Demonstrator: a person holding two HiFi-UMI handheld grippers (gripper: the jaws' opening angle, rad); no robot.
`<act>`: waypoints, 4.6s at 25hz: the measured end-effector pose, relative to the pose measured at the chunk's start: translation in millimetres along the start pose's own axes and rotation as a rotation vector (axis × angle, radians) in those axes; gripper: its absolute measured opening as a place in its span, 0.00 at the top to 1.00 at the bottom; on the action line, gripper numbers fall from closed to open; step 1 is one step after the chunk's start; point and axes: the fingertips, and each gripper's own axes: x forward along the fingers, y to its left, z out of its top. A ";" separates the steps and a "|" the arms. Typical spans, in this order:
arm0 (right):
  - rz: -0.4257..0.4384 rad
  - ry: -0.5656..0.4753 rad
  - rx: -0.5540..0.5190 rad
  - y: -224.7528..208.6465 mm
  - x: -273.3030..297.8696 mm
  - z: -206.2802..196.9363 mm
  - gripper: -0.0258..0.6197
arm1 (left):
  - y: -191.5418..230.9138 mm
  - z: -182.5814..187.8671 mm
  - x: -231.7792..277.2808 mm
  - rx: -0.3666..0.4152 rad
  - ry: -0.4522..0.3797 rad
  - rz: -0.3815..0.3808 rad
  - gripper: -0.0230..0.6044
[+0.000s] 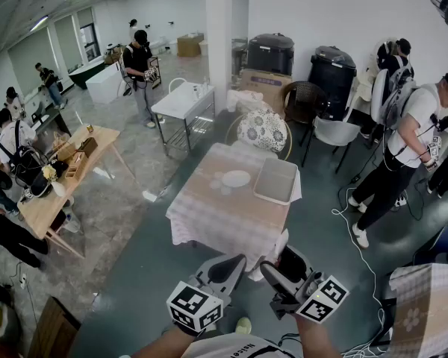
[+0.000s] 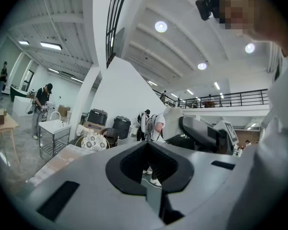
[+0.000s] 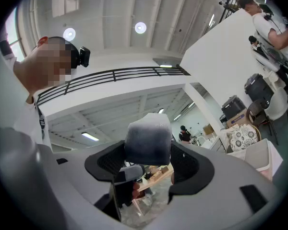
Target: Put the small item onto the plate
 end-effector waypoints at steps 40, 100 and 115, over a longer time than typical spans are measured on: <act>0.090 0.055 0.117 -50.4 12.6 -2.3 0.48 | 30.9 -8.0 24.5 -0.002 -0.004 0.169 0.96; -0.317 0.338 -0.014 -423.6 305.9 -147.8 0.48 | 428.9 -31.1 294.0 0.025 0.110 -0.030 0.96; -0.398 0.602 -0.005 -538.7 295.1 -292.6 0.48 | 500.8 -138.2 345.3 -0.065 0.206 0.016 0.96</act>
